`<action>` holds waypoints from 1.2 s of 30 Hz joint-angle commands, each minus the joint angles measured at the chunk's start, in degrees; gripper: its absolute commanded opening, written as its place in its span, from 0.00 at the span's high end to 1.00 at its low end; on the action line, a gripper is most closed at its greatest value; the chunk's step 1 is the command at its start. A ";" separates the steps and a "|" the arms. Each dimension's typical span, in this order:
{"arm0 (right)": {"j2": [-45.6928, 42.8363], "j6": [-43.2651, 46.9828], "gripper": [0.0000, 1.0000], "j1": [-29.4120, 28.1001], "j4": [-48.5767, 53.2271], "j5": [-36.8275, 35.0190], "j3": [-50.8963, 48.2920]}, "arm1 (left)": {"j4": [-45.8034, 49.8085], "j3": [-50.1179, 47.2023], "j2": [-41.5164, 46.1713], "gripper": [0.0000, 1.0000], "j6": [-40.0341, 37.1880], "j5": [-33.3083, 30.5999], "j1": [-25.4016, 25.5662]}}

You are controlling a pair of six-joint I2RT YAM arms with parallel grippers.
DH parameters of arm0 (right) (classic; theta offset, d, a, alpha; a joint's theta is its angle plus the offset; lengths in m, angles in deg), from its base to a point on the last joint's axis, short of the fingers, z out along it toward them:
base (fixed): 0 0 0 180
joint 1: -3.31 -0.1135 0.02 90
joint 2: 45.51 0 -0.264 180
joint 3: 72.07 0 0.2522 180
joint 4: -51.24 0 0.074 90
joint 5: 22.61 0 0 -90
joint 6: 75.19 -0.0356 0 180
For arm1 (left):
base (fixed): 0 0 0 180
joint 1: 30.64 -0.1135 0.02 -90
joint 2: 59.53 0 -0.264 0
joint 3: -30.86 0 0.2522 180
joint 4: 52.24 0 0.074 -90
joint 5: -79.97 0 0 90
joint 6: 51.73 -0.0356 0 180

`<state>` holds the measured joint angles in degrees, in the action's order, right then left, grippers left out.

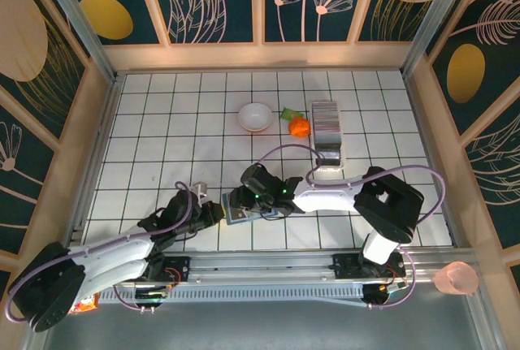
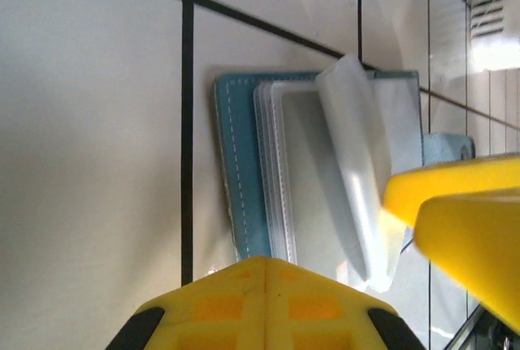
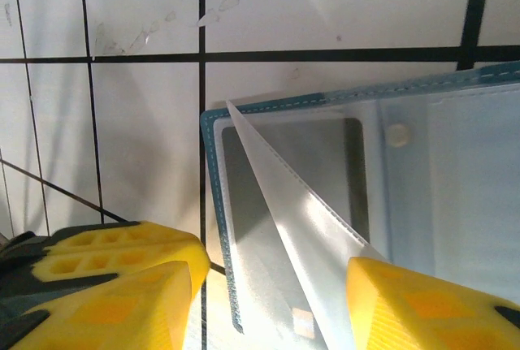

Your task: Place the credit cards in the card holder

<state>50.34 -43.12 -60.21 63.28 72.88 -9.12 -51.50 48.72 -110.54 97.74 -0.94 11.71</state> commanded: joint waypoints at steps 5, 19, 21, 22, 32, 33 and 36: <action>2.30 -2.10 0.48 -1.51 -8.27 3.17 0.51 | 15.11 0.58 11.83 0.86 3.43 -12.51 0.09; -1.60 1.74 0.47 -1.60 -26.42 8.46 3.77 | 38.41 8.34 25.87 0.61 8.07 -37.05 0.07; -4.56 3.96 0.47 -1.13 -23.11 6.45 4.20 | 37.55 8.88 25.90 0.57 6.91 -36.47 0.10; -5.87 5.95 0.47 -0.59 -20.29 5.21 4.52 | 36.67 9.05 25.87 0.56 5.94 -35.41 0.10; -30.72 58.62 0.35 26.10 -0.39 1.17 4.54 | 15.56 6.48 17.41 0.52 0.55 -14.23 0.07; -31.99 67.09 0.24 27.63 1.60 0.78 5.10 | 14.51 6.41 16.02 0.52 0.33 -13.24 0.08; -33.31 93.16 0.03 32.63 9.79 0.53 7.62 | 12.87 7.14 12.04 0.52 -1.41 -11.25 0.05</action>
<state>17.23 17.25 -29.64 63.00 71.90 -3.67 -33.31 56.00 -96.50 99.05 -17.38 11.71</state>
